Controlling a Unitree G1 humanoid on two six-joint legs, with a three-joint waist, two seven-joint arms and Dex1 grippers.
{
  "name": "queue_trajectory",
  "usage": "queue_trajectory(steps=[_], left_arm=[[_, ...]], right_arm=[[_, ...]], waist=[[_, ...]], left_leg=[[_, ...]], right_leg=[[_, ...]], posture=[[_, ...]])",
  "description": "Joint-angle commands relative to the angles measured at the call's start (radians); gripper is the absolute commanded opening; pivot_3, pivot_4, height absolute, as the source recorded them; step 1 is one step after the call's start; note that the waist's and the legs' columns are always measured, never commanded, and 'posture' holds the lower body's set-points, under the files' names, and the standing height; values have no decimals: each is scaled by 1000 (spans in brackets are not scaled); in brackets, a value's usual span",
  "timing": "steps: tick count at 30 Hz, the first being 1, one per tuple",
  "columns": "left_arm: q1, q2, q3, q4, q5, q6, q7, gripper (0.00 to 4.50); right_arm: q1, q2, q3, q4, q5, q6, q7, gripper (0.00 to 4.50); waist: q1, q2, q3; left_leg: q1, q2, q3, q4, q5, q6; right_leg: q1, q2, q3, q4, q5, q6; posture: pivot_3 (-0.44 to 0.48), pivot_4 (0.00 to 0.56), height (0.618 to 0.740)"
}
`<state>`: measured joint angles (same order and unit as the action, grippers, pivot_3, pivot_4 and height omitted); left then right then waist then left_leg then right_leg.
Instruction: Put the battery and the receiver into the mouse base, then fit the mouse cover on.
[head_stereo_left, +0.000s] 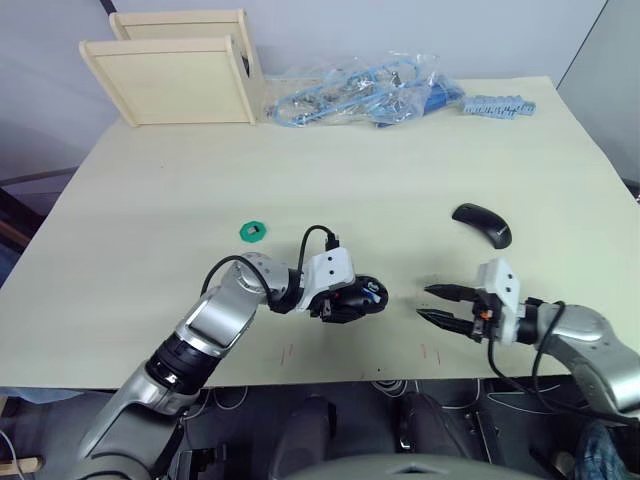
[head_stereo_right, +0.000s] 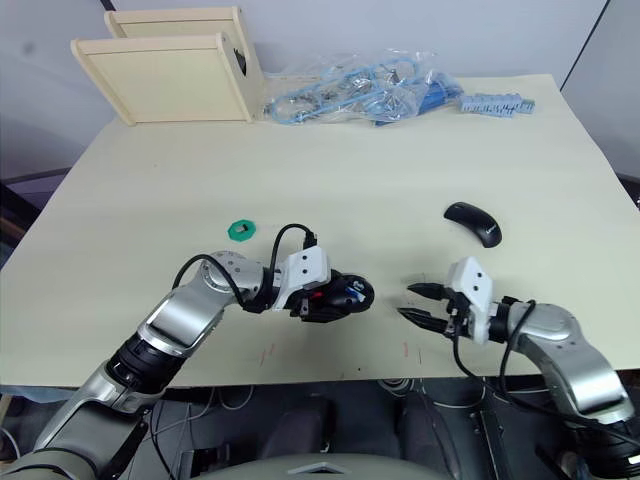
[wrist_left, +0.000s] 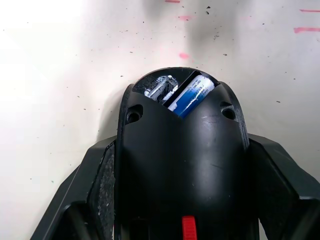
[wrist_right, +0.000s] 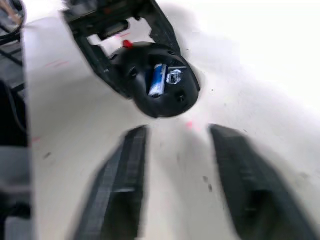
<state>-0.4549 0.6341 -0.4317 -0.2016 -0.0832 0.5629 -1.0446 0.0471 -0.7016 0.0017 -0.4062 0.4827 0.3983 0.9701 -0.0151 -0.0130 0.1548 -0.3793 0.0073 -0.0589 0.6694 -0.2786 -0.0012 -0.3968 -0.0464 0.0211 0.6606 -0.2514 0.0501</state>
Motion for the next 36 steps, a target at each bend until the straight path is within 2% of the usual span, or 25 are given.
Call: queue_trajectory(steps=[1, 2, 15, 16, 18, 19, 23, 29, 36], left_arm=[[-1, 12, 9, 24, 6, 1, -4, 2953], [-2, 12, 10, 26, 6, -1, -5, 2953], [11, 27, 36, 9, -31, -3, -16, 2953], [13, 28, 40, 5, -36, -2, -16, 4119], [26, 24, 69, -2, -49, -36, -6, 4410], [32, 23, 82, -5, -52, -46, 0, 4410], [107, 51, 195, -49, -112, -88, -2, 4410], [293, 127, 417, -118, -225, -114, -11, 4410], [474, 134, 656, -153, -357, -88, 12, 4410]], right_arm=[[41, -38, -97, -54, 56, -34, 49, 4204], [51, -45, -108, -55, 58, -40, 54, 4398], [142, -53, -206, -98, 96, -76, 78, 4398], [146, -51, -208, -102, 98, -77, 77, 4500], [155, -39, -209, -114, 103, -90, 75, 4500], [158, -37, -208, -120, 106, -93, 77, 4500], [153, -13, -206, -129, 94, -108, 42, 4500], [166, 41, -211, -138, 63, -162, -16, 4500], [190, 38, -233, -136, 99, -173, -1, 4500]], waist=[[0, 0, 0], [0, 0, 0], [-2, 0, 1], [-2, 0, 2], [-1, 0, 2], [0, 0, 3], [-2, 0, 5], [2, 1, 10], [4, 1, 11]], left_leg=[[0, 0, 0, 0, 0, 0], [0, 0, 0, 0, 0, 0], [0, 0, 0, 0, 0, 0], [0, 0, 0, 0, 0, 0], [0, 0, 0, 0, 0, 0], [0, 0, 0, 0, 0, 0], [0, 0, 0, 0, 0, 0], [0, 2, -1, 0, 0, 0], [-1, 1, -1, 0, 0, 0]], right_leg=[[0, 0, 0, 0, 0, 0], [0, 0, 0, 0, 0, 0], [0, 0, 0, 0, 0, 0], [0, 0, 0, 0, 0, 0], [0, 0, 0, 0, 0, 0], [0, 0, 0, 0, 0, 0], [0, 0, 0, 0, 0, 0], [-1, 0, 1, 0, 0, 0], [0, -2, 0, -1, 0, 0]], posture=[[0, 150, 740], [0, 150, 740], [0, 150, 740], [0, 150, 740], [0, 150, 740], [0, 150, 740], [0, 150, 740], [0, 150, 740], [0, 150, 740]])
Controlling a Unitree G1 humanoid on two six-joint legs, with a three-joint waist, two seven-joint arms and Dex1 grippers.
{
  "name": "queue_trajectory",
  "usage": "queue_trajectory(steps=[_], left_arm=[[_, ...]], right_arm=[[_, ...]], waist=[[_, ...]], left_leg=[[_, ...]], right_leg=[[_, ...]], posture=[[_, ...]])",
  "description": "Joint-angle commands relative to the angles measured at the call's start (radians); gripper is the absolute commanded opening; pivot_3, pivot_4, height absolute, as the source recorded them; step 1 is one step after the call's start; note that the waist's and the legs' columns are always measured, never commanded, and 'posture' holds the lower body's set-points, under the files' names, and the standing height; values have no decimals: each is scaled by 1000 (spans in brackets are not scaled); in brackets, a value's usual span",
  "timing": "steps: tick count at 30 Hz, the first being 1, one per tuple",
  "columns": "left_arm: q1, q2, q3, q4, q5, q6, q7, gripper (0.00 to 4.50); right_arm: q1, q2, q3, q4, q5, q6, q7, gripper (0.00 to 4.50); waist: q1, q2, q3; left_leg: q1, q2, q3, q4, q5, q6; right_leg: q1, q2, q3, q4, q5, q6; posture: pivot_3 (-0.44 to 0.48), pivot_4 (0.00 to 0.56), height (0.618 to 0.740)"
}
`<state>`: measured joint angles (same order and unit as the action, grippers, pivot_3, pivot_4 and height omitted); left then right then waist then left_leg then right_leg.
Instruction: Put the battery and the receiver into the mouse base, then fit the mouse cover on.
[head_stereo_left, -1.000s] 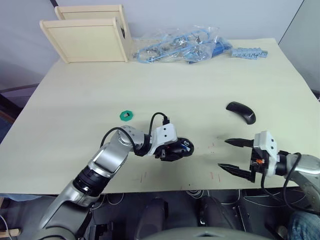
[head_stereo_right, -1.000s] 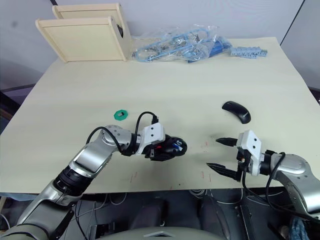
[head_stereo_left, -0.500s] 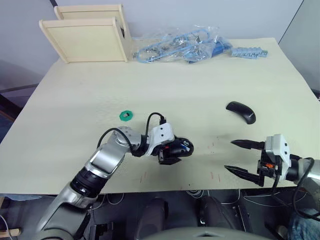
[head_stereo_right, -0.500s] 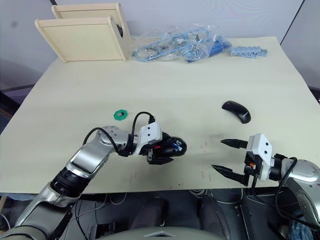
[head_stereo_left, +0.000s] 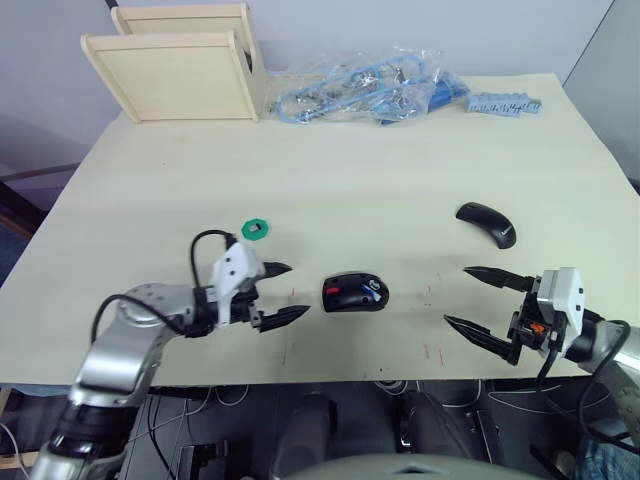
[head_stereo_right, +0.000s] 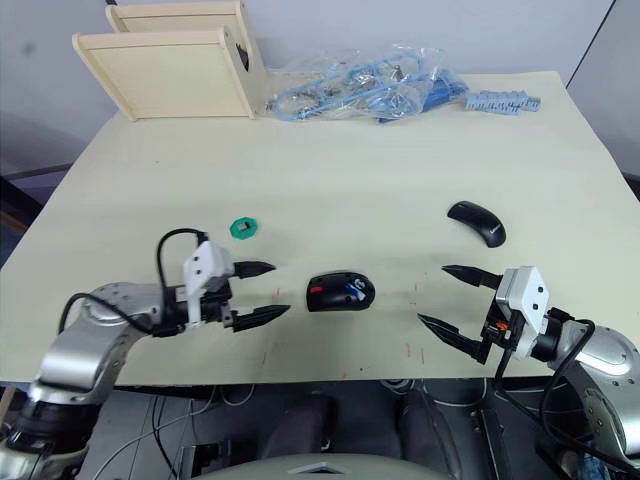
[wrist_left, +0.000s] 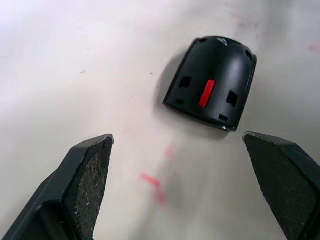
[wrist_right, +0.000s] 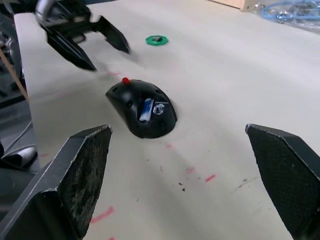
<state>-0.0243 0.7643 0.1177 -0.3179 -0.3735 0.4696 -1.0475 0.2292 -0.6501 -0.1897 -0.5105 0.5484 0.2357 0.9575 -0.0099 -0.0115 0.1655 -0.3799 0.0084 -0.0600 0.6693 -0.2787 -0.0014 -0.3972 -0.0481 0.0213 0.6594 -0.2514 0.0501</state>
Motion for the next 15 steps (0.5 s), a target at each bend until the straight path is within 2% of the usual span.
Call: queue_trajectory(steps=[1, 7, 15], left_arm=[[70, 0, 140, -35, -82, 3, 19, 4410], [208, -41, 355, -15, -197, 36, 68, 4410], [243, -31, 433, -6, -245, 86, 129, 4410]], right_arm=[[9, -22, -46, -38, 47, 1, 17, 4500], [-29, -44, -99, -47, 128, 60, -6, 4500], [-1, -41, -112, -52, 130, 17, 17, 4500]], waist=[[-1, 0, 0], [-4, 0, 1], [0, 0, 1]], left_leg=[[0, 0, 0, 0, 0, 0], [1, 1, 0, 0, 0, 0], [0, 0, 1, 0, 0, 0]], right_leg=[[0, 0, 0, 0, 0, 0], [0, 1, 1, 0, 0, 0], [0, 0, 0, -1, 0, 0]], posture=[[0, 150, 740], [0, 150, 740], [0, 150, 740]])
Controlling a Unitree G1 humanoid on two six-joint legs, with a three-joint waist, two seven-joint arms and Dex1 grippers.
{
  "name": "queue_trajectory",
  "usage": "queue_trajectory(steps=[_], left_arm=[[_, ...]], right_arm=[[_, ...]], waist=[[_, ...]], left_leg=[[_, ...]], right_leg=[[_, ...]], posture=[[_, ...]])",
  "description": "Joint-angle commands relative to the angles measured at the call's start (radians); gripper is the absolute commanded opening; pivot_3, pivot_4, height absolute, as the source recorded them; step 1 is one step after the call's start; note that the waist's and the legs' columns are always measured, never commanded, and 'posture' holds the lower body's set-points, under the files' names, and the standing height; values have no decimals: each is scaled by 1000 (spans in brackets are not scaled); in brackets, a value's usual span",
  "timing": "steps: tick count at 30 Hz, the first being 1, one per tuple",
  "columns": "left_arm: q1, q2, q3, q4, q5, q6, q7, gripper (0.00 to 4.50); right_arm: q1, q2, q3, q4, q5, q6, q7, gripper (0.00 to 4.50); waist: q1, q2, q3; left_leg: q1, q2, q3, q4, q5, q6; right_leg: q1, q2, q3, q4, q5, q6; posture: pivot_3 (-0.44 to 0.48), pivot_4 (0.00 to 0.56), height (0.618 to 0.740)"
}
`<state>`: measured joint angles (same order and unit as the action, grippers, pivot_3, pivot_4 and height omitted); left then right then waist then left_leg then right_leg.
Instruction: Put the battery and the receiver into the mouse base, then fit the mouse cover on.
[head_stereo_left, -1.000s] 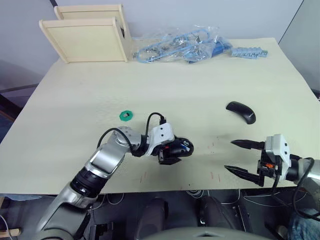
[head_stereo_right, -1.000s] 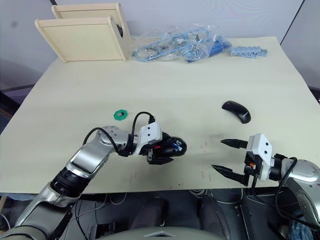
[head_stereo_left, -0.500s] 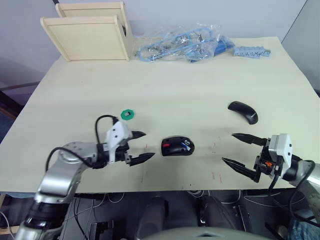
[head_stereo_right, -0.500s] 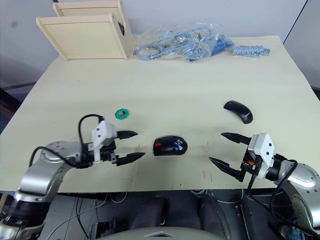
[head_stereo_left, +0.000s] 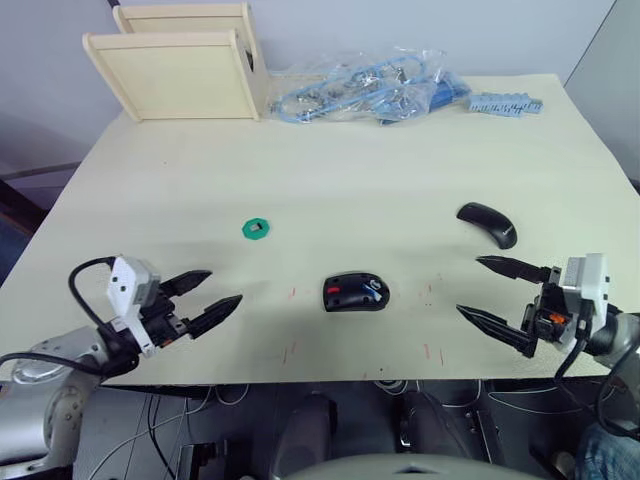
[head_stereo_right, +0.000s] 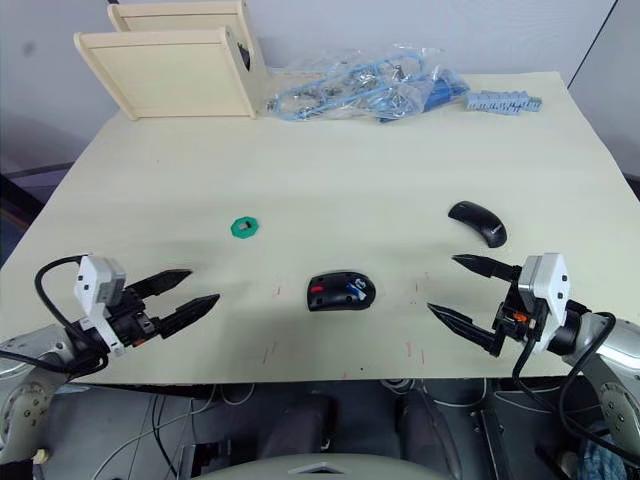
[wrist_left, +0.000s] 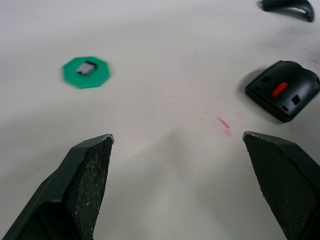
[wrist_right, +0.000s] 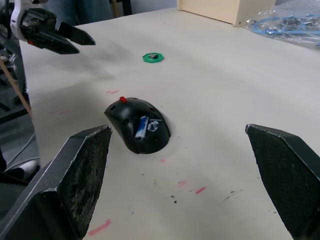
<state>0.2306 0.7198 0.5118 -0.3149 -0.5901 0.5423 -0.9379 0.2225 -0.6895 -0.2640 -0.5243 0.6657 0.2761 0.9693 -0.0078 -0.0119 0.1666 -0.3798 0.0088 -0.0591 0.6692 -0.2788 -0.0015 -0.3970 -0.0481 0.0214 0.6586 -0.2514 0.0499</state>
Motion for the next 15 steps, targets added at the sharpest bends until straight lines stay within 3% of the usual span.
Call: queue_trajectory(steps=[1, 7, 11, 14, 15], left_arm=[[-20, 19, 40, -2, -29, 20, 28, 4410], [-164, 57, 2, 101, -11, 81, 91, 4410], [-284, 109, -61, 205, 3, 86, 45, 3245], [-397, 173, -159, 372, 73, 6, -62, 1991], [-450, 187, -196, 435, 98, -22, -94, 1991]], right_arm=[[8, -2, -36, -36, 10, -28, 6, 4500], [4, 2, -5, -39, -3, -36, 4, 4500], [7, 7, 12, -57, 2, -31, -1, 4500], [11, 13, 26, -62, -5, -35, 0, 4500], [12, 15, 29, -61, -7, -37, 0, 4500]], waist=[[-3, 0, 0], [-3, 0, 0], [-4, 0, 0], [-5, 0, 0], [-5, 0, 0]], left_leg=[[0, 0, 0, 0, 0, 0], [0, 0, 1, 0, 0, 0], [0, 0, 1, 0, 0, 0], [0, -1, 1, 0, 0, 0], [0, -1, 1, 0, 0, 0]], right_leg=[[0, 0, 0, 0, 0, 0], [0, 1, -1, 0, 0, 0], [0, 1, 0, 1, 0, 0], [0, 1, -1, 1, 0, 0], [0, 1, -1, 1, 0, 0]], posture=[[0, 150, 740], [0, 150, 740], [0, 150, 740], [0, 150, 740], [0, 150, 740]])
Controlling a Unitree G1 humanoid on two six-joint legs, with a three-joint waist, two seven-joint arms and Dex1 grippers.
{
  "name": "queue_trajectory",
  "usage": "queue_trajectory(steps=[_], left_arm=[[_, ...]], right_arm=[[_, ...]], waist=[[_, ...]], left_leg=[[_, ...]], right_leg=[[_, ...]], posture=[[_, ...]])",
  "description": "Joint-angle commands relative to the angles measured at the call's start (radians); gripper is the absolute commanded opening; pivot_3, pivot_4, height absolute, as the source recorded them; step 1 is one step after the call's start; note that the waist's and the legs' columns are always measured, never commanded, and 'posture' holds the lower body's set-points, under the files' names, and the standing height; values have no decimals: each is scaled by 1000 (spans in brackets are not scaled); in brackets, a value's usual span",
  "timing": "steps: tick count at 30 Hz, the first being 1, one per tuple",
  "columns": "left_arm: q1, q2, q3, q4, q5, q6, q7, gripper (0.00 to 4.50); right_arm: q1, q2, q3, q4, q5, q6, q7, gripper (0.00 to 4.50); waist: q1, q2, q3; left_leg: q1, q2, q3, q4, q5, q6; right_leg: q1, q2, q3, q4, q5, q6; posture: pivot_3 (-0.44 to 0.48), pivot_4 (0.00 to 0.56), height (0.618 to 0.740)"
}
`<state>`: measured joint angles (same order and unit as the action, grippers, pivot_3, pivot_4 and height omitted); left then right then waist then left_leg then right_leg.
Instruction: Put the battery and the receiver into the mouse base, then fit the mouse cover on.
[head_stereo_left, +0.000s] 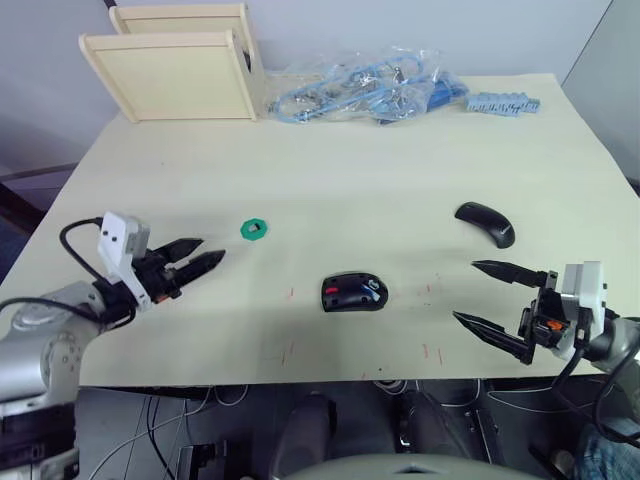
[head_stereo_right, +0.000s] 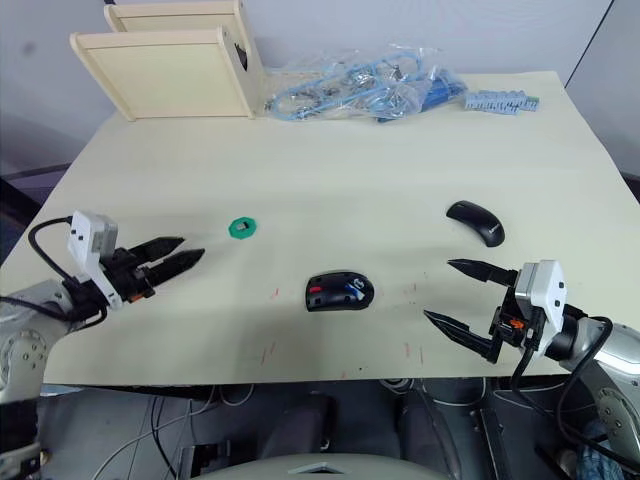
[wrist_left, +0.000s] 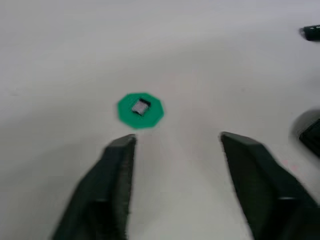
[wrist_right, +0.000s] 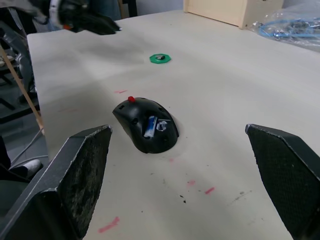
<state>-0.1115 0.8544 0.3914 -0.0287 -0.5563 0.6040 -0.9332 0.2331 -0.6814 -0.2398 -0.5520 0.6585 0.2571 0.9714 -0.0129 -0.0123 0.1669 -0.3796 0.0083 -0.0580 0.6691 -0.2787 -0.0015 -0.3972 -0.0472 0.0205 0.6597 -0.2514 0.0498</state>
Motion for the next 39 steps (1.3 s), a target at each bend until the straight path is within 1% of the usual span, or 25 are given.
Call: queue_trajectory(steps=[1, 4, 9, 14, 17, 27, 39], left_arm=[[-153, 61, -104, 200, 84, -106, -123, 1991], [-276, 73, -194, 349, 153, -174, -192, 1991], [-431, 60, -305, 570, 259, -297, -289, 1991], [-599, 8, -381, 808, 358, -439, -318, 1991], [-661, -16, -397, 904, 397, -496, -328, 1991], [-771, -69, -422, 1092, 492, -625, -333, 1991], [-812, -91, -421, 1181, 546, -697, -322, 1991]], right_arm=[[1, 8, 7, -32, -1, -20, -2, 4500], [3, 11, 9, -31, -3, -25, -2, 4500], [9, 19, 10, -35, -9, -31, -6, 4500], [13, 27, 15, -48, -15, -36, -17, 4500], [21, 33, 23, -57, -21, -41, -25, 4500], [41, 42, 31, -81, -21, -44, -35, 4500], [47, 42, 38, -98, -10, -45, -27, 4500]], waist=[[0, 0, 0], [2, -1, 1], [-4, -2, 1], [0, -3, 2], [0, -5, 3], [0, -8, 4], [-1, -9, 5]], left_leg=[[0, 0, 0, 0, 0, 0], [0, 0, 0, 0, 0, 0], [-1, 0, 1, 0, 0, 0], [-1, -1, 0, 1, 0, 0], [-2, -1, -1, 1, 0, 0], [-2, -1, -1, 1, 0, 0], [-2, -1, -1, 1, 0, 0]], right_leg=[[0, 0, 0, 1, 0, 0], [0, 0, 0, 0, 0, 0], [-1, 0, 1, 0, 0, 0], [-1, 0, -1, 2, 0, 0], [-1, 0, -1, 1, 0, 0], [-2, 0, -1, 3, 0, 0], [-2, 0, -1, 3, 0, 0]], posture=[[0, 150, 740], [0, 150, 740], [0, 150, 740], [0, 150, 740], [0, 150, 740], [0, 150, 740], [0, 150, 740]])
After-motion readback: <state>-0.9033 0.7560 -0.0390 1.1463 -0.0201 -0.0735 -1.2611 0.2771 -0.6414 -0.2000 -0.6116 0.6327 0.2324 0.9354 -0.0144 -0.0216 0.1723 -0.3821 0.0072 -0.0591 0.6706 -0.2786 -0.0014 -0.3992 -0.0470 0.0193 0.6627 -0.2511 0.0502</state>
